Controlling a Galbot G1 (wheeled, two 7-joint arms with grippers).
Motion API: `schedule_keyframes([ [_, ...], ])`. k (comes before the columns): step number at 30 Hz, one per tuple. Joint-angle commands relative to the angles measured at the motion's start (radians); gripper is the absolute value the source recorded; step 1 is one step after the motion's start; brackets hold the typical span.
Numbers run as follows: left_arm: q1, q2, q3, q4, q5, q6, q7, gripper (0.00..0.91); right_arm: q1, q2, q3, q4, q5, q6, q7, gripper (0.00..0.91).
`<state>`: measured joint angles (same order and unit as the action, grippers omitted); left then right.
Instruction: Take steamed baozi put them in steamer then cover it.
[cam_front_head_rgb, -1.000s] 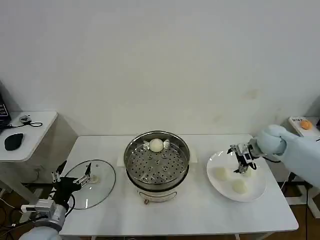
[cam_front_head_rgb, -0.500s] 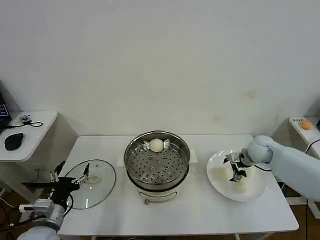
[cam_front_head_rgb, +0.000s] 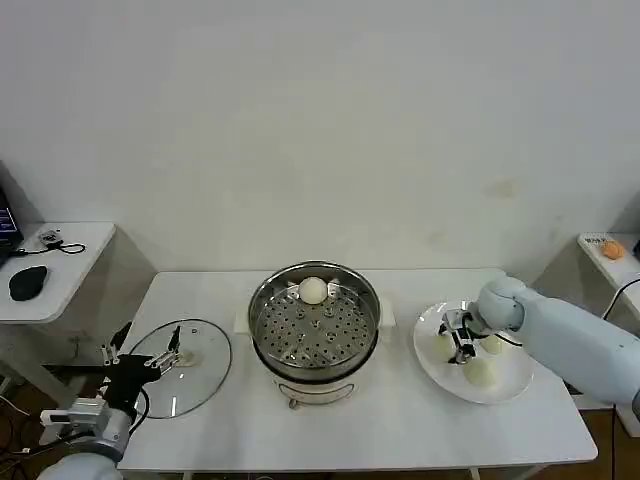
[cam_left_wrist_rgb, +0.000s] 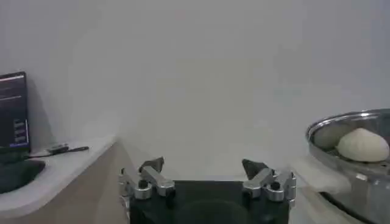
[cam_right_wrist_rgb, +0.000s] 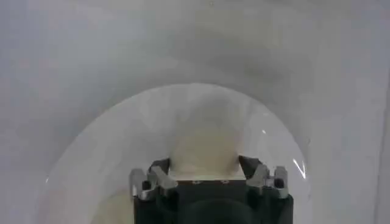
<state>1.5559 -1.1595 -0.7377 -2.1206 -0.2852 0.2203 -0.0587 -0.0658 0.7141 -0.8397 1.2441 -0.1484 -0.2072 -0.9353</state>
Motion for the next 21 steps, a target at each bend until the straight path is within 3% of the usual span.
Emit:
schedule_keyframes([
  [1, 0.001, 0.002, -0.006, -0.001, 0.000, 0.000, 0.000, 0.907, 0.019, 0.010, -0.007, -0.009, 0.009, -0.009, -0.008, 0.665],
  [13, -0.004, 0.007, -0.013, -0.005, 0.001, 0.002, -0.003, 0.907, 0.359, -0.024, -0.177, 0.081, 0.224, -0.067, -0.003, 0.655],
  [17, -0.011, 0.010, -0.012, 0.003, 0.002, 0.001, -0.002, 0.907, 0.470, -0.003, -0.194, 0.097, 0.292, -0.083, 0.000, 0.655],
  [21, -0.020, 0.010, -0.008, -0.004, 0.002, 0.002, -0.002, 0.907, 0.638, 0.047, -0.279, 0.121, 0.370, -0.106, 0.005, 0.665],
])
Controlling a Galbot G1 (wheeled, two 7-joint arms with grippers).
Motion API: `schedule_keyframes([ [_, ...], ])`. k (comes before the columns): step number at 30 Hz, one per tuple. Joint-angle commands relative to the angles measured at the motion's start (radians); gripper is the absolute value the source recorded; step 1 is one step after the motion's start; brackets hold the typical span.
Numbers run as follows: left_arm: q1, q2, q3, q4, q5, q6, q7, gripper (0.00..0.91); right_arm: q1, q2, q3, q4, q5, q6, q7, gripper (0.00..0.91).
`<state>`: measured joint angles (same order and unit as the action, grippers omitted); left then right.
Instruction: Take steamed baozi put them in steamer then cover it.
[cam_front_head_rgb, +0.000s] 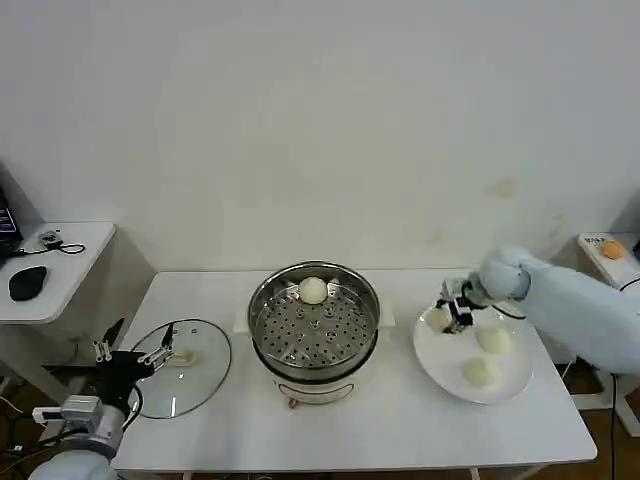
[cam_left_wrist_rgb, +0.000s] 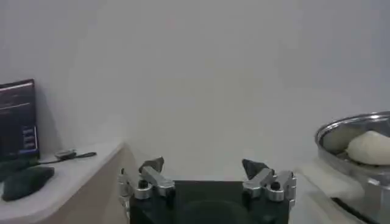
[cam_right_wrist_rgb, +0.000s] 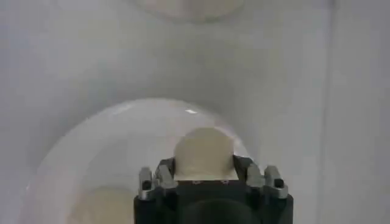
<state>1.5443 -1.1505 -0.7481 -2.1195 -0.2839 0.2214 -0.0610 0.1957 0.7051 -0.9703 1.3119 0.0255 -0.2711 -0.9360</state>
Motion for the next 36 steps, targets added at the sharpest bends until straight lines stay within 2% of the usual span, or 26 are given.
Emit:
schedule_keyframes([
  [1, -0.009, 0.001, 0.003, -0.005, 0.001, 0.001, 0.000, 0.907, 0.396, 0.064, -0.158, 0.061, 0.203, -0.050, 0.008, 0.665],
  [4, -0.012, 0.001, 0.004, -0.003, 0.001, 0.000, 0.001, 0.907, 0.447, 0.102, -0.210, 0.100, 0.261, -0.075, 0.019, 0.665],
  [8, -0.011, -0.001, 0.001, -0.001, 0.001, -0.001, 0.001, 0.907, 0.484, 0.182, -0.244, 0.137, 0.368, -0.152, 0.056, 0.665],
  [12, -0.008, -0.001, -0.004, -0.003, 0.002, -0.003, 0.001, 0.907, 0.459, 0.267, -0.245, 0.140, 0.455, -0.217, 0.091, 0.665],
  [15, -0.008, -0.006, -0.010, -0.002, 0.002, -0.005, 0.002, 0.907, 0.419, 0.370, -0.242, 0.111, 0.507, -0.256, 0.135, 0.665],
  [21, 0.002, -0.016, -0.018, -0.005, 0.003, -0.012, 0.002, 0.907, 0.372, 0.493, -0.253, 0.058, 0.606, -0.305, 0.184, 0.665],
  [26, 0.006, -0.014, -0.027, -0.008, 0.003, -0.008, 0.008, 0.907, 0.302, 0.574, -0.247, -0.019, 0.614, -0.330, 0.199, 0.665],
  [36, 0.001, -0.017, -0.017, 0.002, 0.006, -0.011, 0.012, 0.907, 0.241, 0.645, -0.261, -0.092, 0.585, -0.372, 0.206, 0.665],
])
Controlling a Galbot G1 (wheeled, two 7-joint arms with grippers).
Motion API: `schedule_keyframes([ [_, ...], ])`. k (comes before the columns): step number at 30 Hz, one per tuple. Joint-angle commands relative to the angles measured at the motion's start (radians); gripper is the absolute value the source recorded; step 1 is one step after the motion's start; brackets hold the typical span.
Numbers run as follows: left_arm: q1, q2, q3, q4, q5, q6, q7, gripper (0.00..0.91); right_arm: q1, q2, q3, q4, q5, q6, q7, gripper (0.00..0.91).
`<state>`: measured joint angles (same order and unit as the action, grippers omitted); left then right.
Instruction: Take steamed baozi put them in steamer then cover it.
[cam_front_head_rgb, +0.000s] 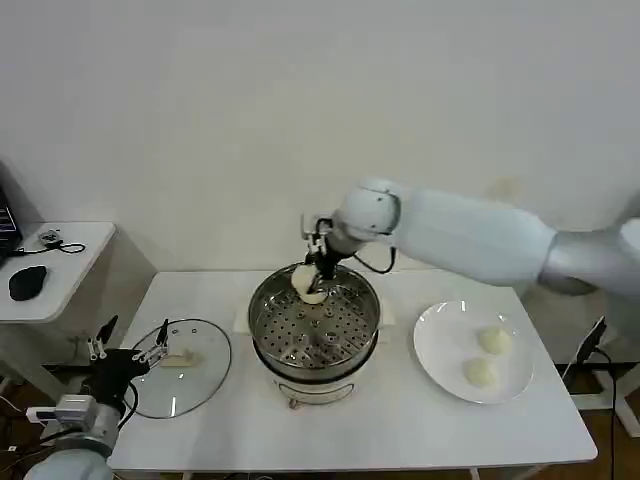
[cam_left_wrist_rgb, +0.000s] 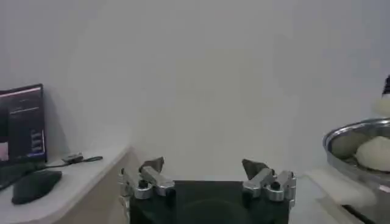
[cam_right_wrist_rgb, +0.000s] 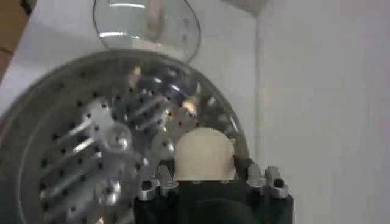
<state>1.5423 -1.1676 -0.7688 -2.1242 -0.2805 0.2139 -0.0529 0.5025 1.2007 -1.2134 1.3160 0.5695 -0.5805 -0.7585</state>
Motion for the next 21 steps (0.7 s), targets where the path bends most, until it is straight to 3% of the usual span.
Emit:
schedule_keyframes([
  [1, 0.003, 0.000, 0.005, 0.007, 0.003, -0.004, 0.004, 0.907, -0.070, 0.152, -0.018, -0.100, 0.041, -0.063, 0.028, 0.665],
  [15, 0.007, -0.002, 0.008, 0.008, 0.012, -0.010, 0.004, 0.907, -0.101, 0.145, -0.017, -0.108, 0.010, -0.064, 0.014, 0.665],
  [16, 0.007, -0.003, 0.007, 0.007, 0.012, -0.010, 0.003, 0.907, -0.102, 0.143, -0.017, -0.105, 0.014, -0.064, 0.014, 0.675],
  [17, 0.007, -0.004, 0.006, 0.006, 0.012, -0.010, 0.003, 0.907, -0.103, 0.141, -0.017, -0.101, 0.017, -0.066, 0.014, 0.776],
  [21, 0.009, -0.006, 0.007, 0.003, 0.014, -0.010, 0.003, 0.907, -0.110, 0.134, -0.016, -0.089, 0.014, -0.066, 0.012, 0.786],
])
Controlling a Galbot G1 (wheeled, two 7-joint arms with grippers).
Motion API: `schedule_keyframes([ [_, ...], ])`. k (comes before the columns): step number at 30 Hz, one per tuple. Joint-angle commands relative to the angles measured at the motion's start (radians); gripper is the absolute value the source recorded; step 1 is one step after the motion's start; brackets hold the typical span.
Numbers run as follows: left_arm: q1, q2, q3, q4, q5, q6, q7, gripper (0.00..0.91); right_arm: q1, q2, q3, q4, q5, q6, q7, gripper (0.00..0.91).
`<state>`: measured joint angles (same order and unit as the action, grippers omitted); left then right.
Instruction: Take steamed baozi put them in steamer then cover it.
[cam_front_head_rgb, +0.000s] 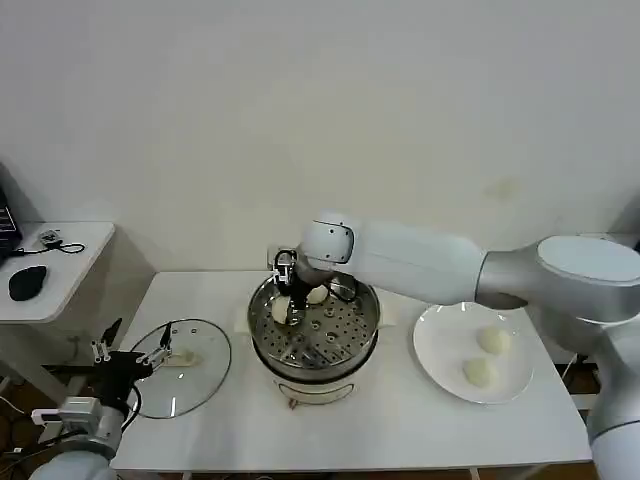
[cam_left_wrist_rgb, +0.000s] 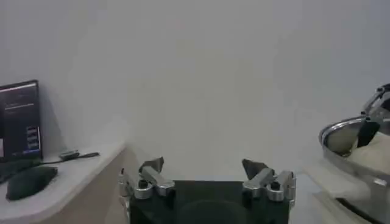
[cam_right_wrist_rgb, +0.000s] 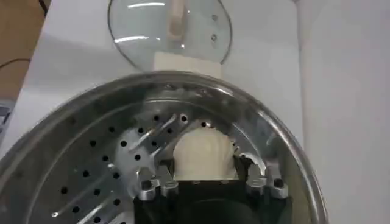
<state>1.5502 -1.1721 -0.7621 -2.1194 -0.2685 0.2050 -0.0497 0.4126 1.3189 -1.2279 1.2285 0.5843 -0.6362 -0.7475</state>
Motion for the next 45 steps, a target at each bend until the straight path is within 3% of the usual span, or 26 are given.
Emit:
schedule_keyframes([
  [1, 0.001, -0.002, 0.001, -0.002, 0.003, -0.001, 0.000, 0.907, -0.021, 0.012, 0.001, 0.002, -0.003, -0.007, -0.001, 0.836],
  [2, 0.001, -0.002, 0.001, -0.002, 0.003, -0.001, 0.000, 0.907, -0.019, 0.010, 0.002, 0.004, -0.002, -0.007, 0.000, 0.907],
  [12, 0.002, -0.005, 0.003, 0.001, 0.003, -0.004, -0.001, 0.907, 0.085, -0.124, 0.021, 0.137, 0.011, -0.011, 0.022, 0.907],
  [16, -0.005, -0.003, 0.010, 0.001, 0.002, -0.003, -0.001, 0.907, 0.143, -0.263, 0.025, 0.224, -0.013, -0.007, 0.002, 0.907],
  [23, -0.011, 0.006, 0.026, 0.008, 0.004, -0.002, 0.000, 0.907, 0.176, -0.501, 0.038, 0.369, -0.135, 0.039, -0.061, 0.907],
  [30, -0.018, 0.013, 0.057, 0.013, 0.022, -0.004, -0.001, 0.907, 0.123, -0.832, 0.119, 0.478, -0.317, 0.178, -0.177, 0.907],
  [37, -0.024, 0.008, 0.095, 0.028, 0.038, -0.009, -0.001, 0.907, 0.010, -1.014, 0.160, 0.493, -0.507, 0.360, -0.281, 0.907],
  [41, -0.021, 0.008, 0.110, 0.025, 0.045, -0.010, -0.002, 0.907, -0.201, -1.085, 0.337, 0.479, -0.600, 0.430, -0.321, 0.907],
  [42, -0.019, 0.008, 0.110, 0.022, 0.046, -0.010, -0.002, 0.907, -0.347, -1.104, 0.447, 0.475, -0.635, 0.445, -0.326, 0.907],
  [43, -0.018, 0.008, 0.110, 0.020, 0.047, -0.010, -0.002, 0.907, -0.394, -1.106, 0.467, 0.472, -0.652, 0.453, -0.329, 0.907],
  [45, -0.015, 0.010, 0.106, 0.018, 0.046, -0.009, -0.003, 0.907, -0.547, -1.114, 0.621, 0.466, -0.680, 0.468, -0.333, 0.907],
])
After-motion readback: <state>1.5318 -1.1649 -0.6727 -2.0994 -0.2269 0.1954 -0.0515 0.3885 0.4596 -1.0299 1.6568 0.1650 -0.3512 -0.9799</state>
